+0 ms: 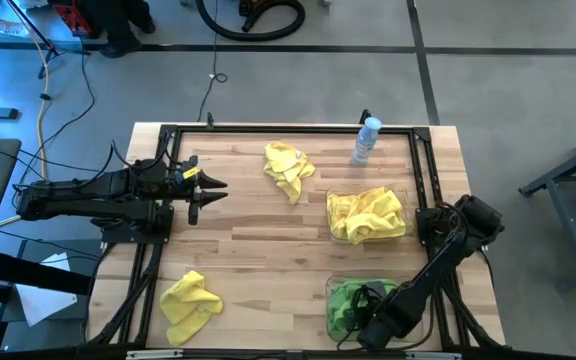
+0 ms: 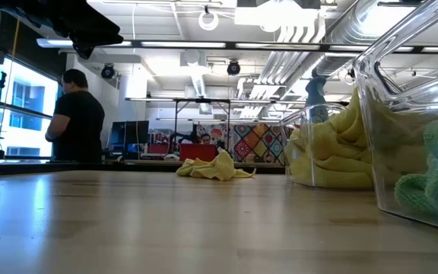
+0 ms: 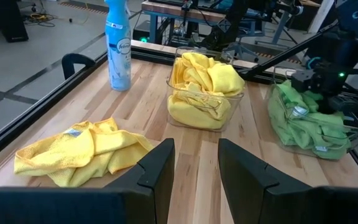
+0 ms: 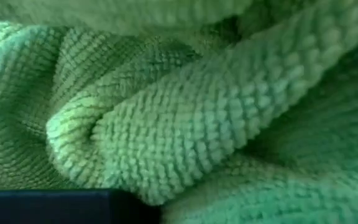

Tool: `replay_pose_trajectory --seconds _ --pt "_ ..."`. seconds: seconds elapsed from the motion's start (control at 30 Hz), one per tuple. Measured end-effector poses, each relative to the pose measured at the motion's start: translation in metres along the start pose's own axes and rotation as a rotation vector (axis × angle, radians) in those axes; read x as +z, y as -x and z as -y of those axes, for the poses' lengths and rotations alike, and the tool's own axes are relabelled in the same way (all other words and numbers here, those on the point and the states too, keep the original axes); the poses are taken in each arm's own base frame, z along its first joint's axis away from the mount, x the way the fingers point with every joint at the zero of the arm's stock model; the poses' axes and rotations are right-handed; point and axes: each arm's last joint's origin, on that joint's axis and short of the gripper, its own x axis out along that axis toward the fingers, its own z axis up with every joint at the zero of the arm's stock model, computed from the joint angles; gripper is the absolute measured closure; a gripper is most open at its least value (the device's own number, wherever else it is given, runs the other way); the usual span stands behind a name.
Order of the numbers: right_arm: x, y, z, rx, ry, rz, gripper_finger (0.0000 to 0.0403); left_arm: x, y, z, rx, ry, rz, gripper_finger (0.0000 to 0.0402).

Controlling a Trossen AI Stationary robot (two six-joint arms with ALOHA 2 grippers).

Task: Sort microfiber towel by color & place in baskets
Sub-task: Put the green microfiber towel into the bottom transparent bin, then put the yellow microfiber towel into the top transparent bin

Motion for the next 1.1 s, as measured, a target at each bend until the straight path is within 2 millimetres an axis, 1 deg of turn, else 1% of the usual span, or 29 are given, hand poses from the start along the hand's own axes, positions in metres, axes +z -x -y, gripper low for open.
replay_pose_trajectory --seconds 0.1,0.2,0.4,0.47,0.57,0.63,0.7,0.83,1.0,1.1 --pt "-0.003 0.006 -0.003 -0.001 0.014 0.000 0.0261 0.000 0.000 0.000 0.000 0.000 0.000 0.0289" --pt "-0.010 0.019 -0.006 -0.011 0.028 0.008 0.0261 0.000 0.000 0.000 0.000 0.000 0.000 0.0289" --pt "-0.021 0.061 -0.011 -0.045 0.046 0.050 0.0261 0.000 0.000 0.000 0.000 0.001 0.000 0.0289" --pt "-0.023 0.075 -0.013 -0.033 0.055 0.082 0.0261 0.000 0.000 0.000 0.000 0.000 0.000 0.0289" --pt "-0.025 0.095 -0.013 -0.019 0.079 0.130 0.0261 0.000 0.000 0.000 0.000 0.000 0.001 0.0289" --pt "-0.025 0.105 -0.013 -0.020 0.107 0.144 0.0261 0.000 0.000 0.000 0.000 0.000 0.000 0.0289" --pt "-0.025 0.110 -0.012 -0.033 0.128 0.158 0.0261 0.000 0.000 0.000 0.005 0.000 0.002 0.0289" --pt "-0.021 0.111 -0.013 -0.041 0.143 0.177 0.0261 0.000 0.000 -0.001 0.033 -0.002 0.006 0.0289" --pt "-0.014 0.111 -0.021 0.012 0.121 0.229 0.0261 0.000 0.000 -0.001 0.047 -0.029 0.008 0.0289" --pt "-0.009 0.111 -0.024 0.020 0.114 0.251 0.0261 0.000 -0.001 -0.002 0.074 -0.074 0.002 0.0289"
